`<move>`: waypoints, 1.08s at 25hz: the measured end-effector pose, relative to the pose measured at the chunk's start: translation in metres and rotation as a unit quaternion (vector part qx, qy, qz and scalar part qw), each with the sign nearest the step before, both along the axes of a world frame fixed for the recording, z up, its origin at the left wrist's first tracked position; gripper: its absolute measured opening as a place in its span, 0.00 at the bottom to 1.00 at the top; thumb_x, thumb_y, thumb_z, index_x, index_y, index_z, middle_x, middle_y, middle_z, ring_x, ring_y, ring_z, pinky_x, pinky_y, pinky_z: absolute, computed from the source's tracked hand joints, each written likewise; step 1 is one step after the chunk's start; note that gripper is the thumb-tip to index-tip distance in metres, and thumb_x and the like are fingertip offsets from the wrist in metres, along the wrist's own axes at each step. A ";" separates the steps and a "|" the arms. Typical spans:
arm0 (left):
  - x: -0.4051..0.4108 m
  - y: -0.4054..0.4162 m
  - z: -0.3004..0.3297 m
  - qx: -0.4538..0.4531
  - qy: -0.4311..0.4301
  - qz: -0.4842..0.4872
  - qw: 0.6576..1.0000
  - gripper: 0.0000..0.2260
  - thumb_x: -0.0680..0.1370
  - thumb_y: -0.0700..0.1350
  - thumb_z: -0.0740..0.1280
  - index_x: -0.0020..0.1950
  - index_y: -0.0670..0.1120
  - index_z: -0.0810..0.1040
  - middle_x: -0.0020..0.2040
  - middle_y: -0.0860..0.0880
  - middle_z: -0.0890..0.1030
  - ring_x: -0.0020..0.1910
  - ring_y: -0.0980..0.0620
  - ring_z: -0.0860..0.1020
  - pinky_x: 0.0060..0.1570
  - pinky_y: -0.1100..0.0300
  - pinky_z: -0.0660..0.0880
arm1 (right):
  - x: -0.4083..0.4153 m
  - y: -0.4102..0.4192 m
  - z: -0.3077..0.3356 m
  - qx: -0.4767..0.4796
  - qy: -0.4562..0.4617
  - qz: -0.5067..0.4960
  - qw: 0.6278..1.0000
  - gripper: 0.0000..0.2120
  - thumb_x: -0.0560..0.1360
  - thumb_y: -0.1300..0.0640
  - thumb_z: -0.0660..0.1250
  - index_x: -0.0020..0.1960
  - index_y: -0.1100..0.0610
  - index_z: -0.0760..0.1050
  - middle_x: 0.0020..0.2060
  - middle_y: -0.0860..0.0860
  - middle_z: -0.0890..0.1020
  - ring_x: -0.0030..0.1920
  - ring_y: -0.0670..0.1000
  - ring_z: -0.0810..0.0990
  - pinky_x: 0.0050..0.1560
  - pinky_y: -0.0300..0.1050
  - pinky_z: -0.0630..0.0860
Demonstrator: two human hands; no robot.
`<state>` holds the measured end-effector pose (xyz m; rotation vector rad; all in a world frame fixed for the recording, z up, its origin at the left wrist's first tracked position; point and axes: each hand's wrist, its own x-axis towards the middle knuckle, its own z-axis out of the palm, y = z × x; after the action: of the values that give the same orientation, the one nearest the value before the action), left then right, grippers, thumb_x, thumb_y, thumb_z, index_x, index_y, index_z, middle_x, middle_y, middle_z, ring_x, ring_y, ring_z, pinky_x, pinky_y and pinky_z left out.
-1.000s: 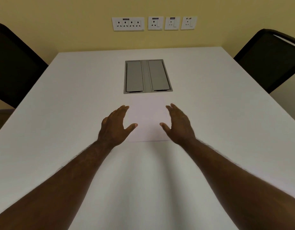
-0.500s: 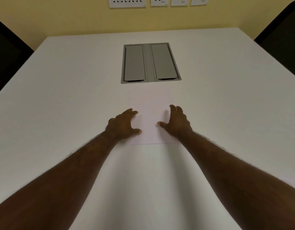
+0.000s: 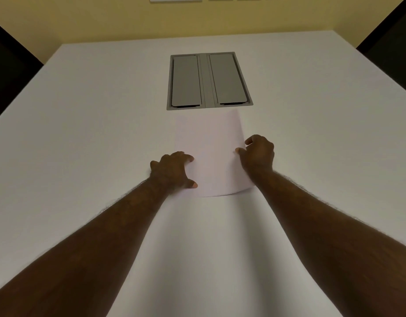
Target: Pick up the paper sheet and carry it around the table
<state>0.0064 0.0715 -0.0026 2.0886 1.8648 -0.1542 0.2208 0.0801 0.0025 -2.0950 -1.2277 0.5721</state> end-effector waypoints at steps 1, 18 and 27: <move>0.000 0.000 0.001 -0.002 -0.004 0.004 1.000 0.38 0.67 0.61 0.74 0.73 0.59 0.62 0.77 0.54 0.59 0.74 0.48 0.61 0.66 0.46 0.59 | 0.002 -0.001 0.000 0.007 -0.001 -0.008 1.000 0.12 0.71 0.57 0.75 0.52 0.59 0.78 0.50 0.55 0.83 0.53 0.57 0.80 0.48 0.40 0.68; 0.002 -0.004 0.003 -0.005 -0.036 0.037 0.999 0.38 0.66 0.59 0.75 0.73 0.58 0.63 0.75 0.58 0.62 0.72 0.49 0.63 0.64 0.47 0.60 | -0.005 -0.018 -0.025 0.114 -0.064 0.003 0.991 0.10 0.77 0.63 0.65 0.55 0.56 0.81 0.56 0.55 0.82 0.57 0.58 0.79 0.54 0.48 0.75; 0.002 -0.005 0.003 -0.002 -0.032 0.031 0.999 0.38 0.66 0.59 0.75 0.73 0.59 0.63 0.77 0.57 0.60 0.73 0.49 0.62 0.65 0.47 0.59 | 0.000 -0.017 -0.032 0.111 -0.017 0.019 0.993 0.06 0.77 0.61 0.65 0.47 0.59 0.82 0.43 0.54 0.85 0.44 0.55 0.81 0.45 0.41 0.71</move>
<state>0.0082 0.0668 0.0001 2.0061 1.8886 -0.0747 0.2205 0.0635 -0.0295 -1.9047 -1.2901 0.3985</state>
